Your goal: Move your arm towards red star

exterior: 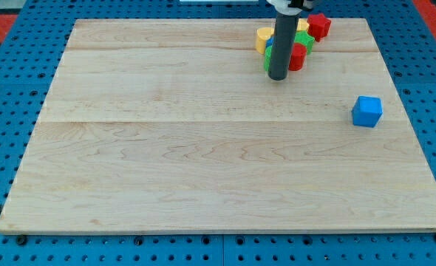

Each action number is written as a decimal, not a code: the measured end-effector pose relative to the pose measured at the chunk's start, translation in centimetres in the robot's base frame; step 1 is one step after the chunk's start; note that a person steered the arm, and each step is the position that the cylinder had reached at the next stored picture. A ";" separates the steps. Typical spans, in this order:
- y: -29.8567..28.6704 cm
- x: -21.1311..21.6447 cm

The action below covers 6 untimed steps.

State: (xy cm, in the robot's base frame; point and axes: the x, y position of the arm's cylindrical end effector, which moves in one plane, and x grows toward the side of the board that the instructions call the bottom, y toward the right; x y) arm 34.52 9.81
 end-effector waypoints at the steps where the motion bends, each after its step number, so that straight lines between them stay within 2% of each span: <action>1: 0.0 0.0; 2: 0.4 0.1; 3: 6.5 -0.3; 4: 17.9 -2.1; 5: 24.5 -4.8; 6: 24.0 -7.6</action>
